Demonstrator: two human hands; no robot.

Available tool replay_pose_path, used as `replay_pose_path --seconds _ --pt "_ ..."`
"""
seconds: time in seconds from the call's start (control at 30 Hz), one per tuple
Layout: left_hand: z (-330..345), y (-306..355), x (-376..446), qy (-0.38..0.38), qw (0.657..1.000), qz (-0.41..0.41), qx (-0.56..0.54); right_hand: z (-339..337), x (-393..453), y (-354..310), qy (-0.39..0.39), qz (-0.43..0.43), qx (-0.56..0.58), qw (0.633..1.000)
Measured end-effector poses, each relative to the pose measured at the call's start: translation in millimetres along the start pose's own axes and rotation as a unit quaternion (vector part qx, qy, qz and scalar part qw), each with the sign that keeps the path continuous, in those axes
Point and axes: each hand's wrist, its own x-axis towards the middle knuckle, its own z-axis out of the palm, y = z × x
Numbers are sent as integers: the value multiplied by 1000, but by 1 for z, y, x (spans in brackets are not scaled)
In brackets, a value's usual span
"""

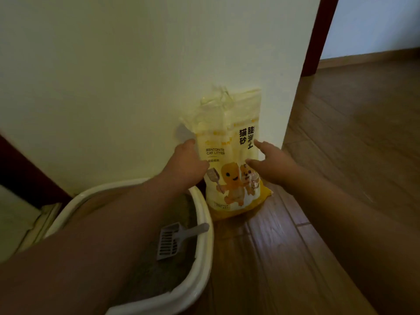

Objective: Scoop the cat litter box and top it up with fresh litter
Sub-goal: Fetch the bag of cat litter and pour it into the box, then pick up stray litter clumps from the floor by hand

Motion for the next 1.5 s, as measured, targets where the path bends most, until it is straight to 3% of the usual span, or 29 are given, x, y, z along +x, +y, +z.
replay_pose_path --seconds 0.2,0.3,0.5,0.67,0.87,1.07,1.23,1.37,1.43,1.5 --pt "-33 -45 -82 -20 991 42 126 32 -60 -31 7 -71 -38 997" --pt "-70 -80 -125 -19 966 87 244 50 -90 -64 -25 -112 -109 987" --pt "-144 -140 -190 7 923 78 376 84 -123 -161 -40 -246 -199 948" --pt "-169 -194 -243 29 923 15 383 142 -168 -201 -19 -260 -199 945" --pt "-130 -259 -303 36 941 12 338 227 -239 -161 -50 -208 -177 961" --pt "-105 -304 -331 26 940 40 338 261 -276 -120 -36 -207 -170 963" --pt "-108 -310 -321 79 978 -8 195 285 -287 -115 -36 -235 -113 965" --pt "-102 -309 -319 67 997 -45 -5 312 -291 -100 -161 -203 -150 954" --pt "-99 -304 -320 14 984 -109 -139 326 -288 -87 -228 -166 -194 940" --pt "-97 -302 -320 -26 950 -194 -244 337 -285 -75 -271 -145 -228 924"
